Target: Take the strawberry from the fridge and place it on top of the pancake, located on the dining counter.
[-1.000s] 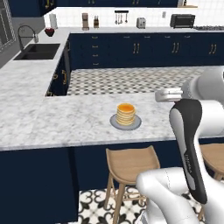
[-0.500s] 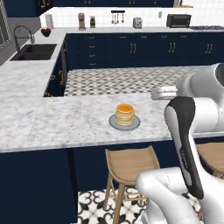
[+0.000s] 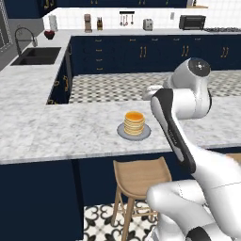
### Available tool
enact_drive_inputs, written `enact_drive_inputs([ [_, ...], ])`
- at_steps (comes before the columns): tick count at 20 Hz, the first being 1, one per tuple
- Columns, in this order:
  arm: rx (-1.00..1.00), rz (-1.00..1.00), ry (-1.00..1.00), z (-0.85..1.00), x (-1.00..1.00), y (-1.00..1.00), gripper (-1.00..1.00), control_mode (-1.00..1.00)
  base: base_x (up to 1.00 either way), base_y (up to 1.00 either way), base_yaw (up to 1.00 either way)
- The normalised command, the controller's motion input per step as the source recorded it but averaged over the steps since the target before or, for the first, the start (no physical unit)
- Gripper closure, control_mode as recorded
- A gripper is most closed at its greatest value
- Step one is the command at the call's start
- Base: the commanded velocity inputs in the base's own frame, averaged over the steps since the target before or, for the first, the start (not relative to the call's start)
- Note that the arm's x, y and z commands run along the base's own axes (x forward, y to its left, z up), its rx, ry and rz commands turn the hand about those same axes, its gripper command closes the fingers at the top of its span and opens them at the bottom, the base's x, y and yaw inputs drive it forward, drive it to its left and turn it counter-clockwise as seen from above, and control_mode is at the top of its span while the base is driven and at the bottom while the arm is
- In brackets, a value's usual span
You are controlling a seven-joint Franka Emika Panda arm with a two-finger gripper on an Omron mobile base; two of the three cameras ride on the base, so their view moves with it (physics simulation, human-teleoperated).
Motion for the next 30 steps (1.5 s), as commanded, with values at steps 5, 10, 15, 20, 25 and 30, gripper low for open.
enact_drive_inputs([
  [5,-0.02,0.02,0.28,-0.45,0.72,-0.12,1.00,-1.00,0.00,0.00,0.00],
  [10,-0.03,0.00,0.13,-0.51,0.66,-0.13,1.00,-1.00,0.00,0.00,0.00],
  [15,0.00,0.00,0.04,-0.60,0.84,-0.03,1.00,-1.00,0.00,0.00,0.00],
  [20,0.00,0.01,0.00,-0.46,0.81,0.00,1.00,-1.00,0.00,0.00,0.00],
  [25,0.00,0.00,0.00,-0.48,0.75,0.00,1.00,-1.00,0.00,0.00,0.00],
  [30,0.00,0.00,0.00,-0.40,0.36,0.00,1.00,-1.00,0.00,0.00,0.00],
])
